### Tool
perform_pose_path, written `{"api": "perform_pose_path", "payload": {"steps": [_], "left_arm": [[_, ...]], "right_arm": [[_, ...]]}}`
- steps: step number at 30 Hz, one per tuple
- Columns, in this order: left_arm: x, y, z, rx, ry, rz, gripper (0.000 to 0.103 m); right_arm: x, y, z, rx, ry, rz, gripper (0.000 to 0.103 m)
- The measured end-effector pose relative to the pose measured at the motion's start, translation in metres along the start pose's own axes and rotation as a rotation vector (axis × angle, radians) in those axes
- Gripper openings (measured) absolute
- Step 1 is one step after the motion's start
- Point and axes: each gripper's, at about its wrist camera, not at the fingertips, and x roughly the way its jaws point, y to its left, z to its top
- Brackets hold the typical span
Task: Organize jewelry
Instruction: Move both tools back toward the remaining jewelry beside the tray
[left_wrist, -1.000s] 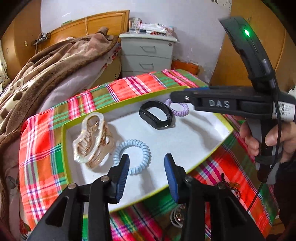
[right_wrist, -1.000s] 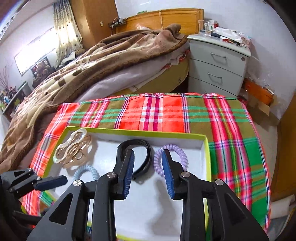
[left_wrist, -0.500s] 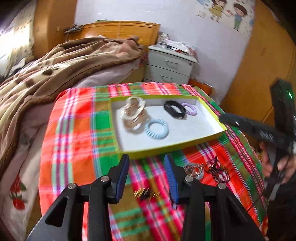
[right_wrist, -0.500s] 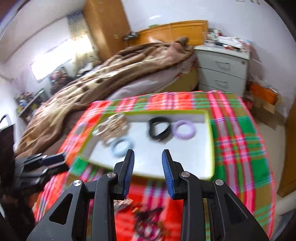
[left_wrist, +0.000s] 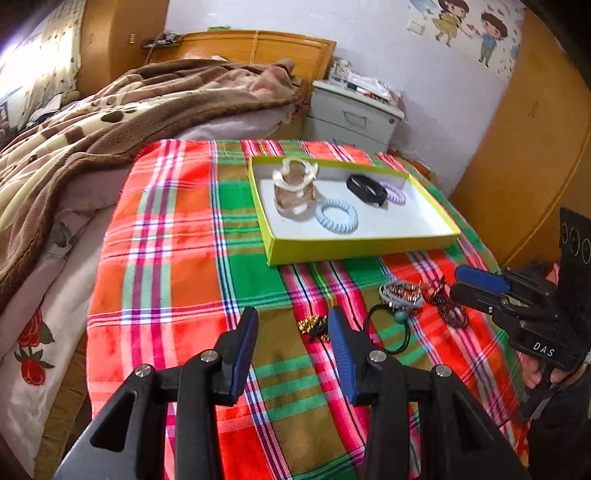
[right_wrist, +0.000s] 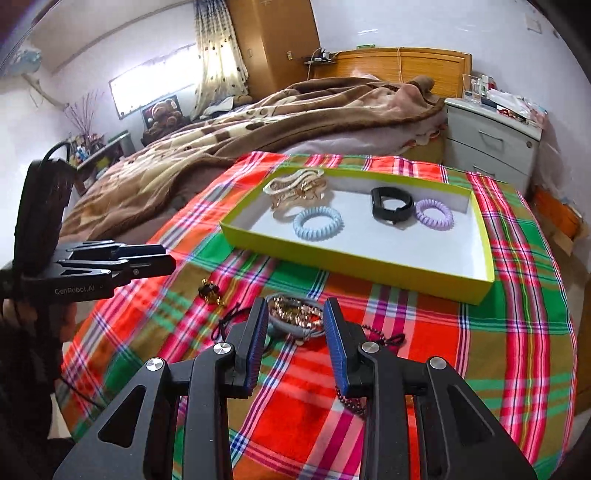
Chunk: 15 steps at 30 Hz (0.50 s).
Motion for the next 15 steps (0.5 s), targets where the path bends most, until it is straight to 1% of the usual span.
{"api": "perform_pose_path", "payload": {"steps": [2,6,8,11,15], "left_arm": [[0.008,-0.004,-0.001,0.017,0.021,-0.011,0.041],[0.023,-0.013,-0.002,0.061,0.065,-0.037,0.041],[0.032,-0.017,-0.002,0.076,0.079,-0.023,0.041],[0.042,-0.02,-0.002,0.092,0.095,0.005,0.041],[0.045,-0.026,-0.003,0.122,0.094,0.03,0.041]], "right_arm": [[0.002,-0.004,-0.002,0.029,0.004,-0.008,0.032],[-0.007,-0.013,-0.008,0.09,-0.028,-0.025,0.032],[-0.015,-0.024,-0.012,0.138,-0.047,-0.061,0.032],[-0.025,-0.04,-0.016,0.176,-0.054,-0.099,0.032],[-0.035,-0.055,-0.02,0.208,-0.065,-0.134,0.032]]}}
